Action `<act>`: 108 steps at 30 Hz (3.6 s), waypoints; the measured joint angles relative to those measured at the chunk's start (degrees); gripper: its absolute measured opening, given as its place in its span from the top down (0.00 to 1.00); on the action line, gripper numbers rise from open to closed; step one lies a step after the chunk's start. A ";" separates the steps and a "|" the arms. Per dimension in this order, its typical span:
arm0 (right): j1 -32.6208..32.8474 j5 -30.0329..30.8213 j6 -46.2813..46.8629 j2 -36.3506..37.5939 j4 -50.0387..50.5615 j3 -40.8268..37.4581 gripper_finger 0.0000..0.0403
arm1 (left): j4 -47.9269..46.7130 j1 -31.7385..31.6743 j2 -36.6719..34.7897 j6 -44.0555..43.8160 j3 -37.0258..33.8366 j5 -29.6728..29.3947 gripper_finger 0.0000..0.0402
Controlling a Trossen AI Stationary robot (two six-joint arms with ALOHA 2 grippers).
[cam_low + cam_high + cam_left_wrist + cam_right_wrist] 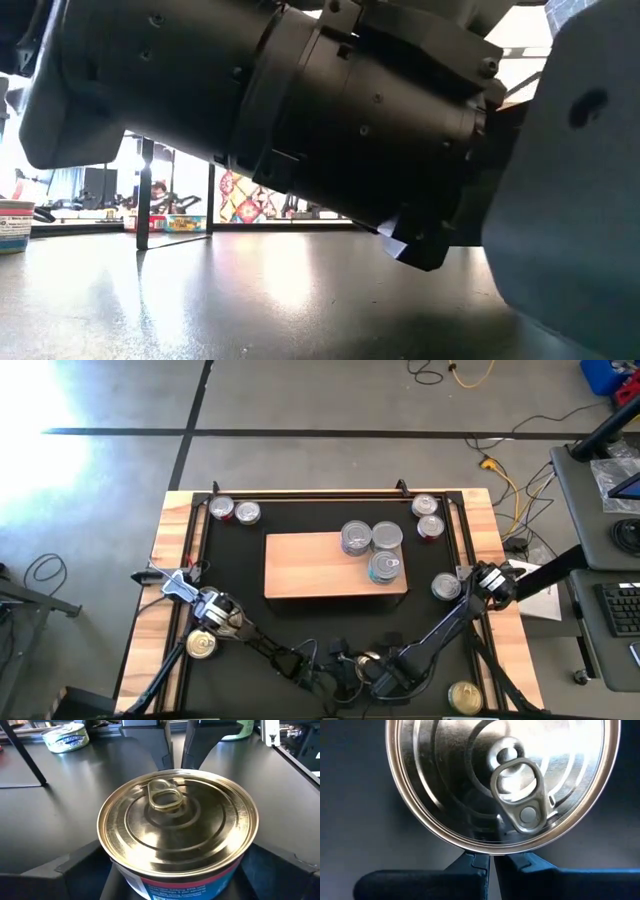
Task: Stack canned seafood by type on shelf
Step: Put the blue pink tuna can on the shelf
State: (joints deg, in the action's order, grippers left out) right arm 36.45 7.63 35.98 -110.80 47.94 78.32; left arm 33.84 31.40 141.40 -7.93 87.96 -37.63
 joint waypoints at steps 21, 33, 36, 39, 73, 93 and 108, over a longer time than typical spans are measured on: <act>0.17 -1.90 1.72 -0.22 -3.53 1.16 0.97 | -5.04 -0.37 -0.88 -0.21 4.34 4.70 0.05; 1.50 -1.09 6.95 3.65 1.03 1.35 0.97 | -22.21 0.33 -6.04 -5.38 4.48 3.01 0.06; 1.96 -0.75 8.86 6.82 5.49 1.40 0.97 | -29.20 0.62 -8.80 -6.42 4.35 2.51 0.06; 2.96 0.15 11.23 10.81 9.56 1.40 0.97 | -36.70 1.23 -12.65 -6.38 4.28 -0.08 0.06; -5.68 30.72 -28.72 22.56 -18.67 9.79 0.97 | -70.30 -8.80 -56.99 -18.47 -10.90 -6.30 0.05; -22.45 25.49 -29.06 13.24 -31.98 9.66 0.97 | -40.10 -21.65 -65.72 1.88 -32.81 15.96 0.05; -29.63 19.18 -24.71 13.00 -31.42 9.64 0.97 | -34.73 -36.12 -65.58 14.10 -36.02 42.75 0.03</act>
State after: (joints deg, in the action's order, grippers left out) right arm 6.82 26.81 11.27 -97.80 16.53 87.96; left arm -0.89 -4.73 75.82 6.17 51.94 5.13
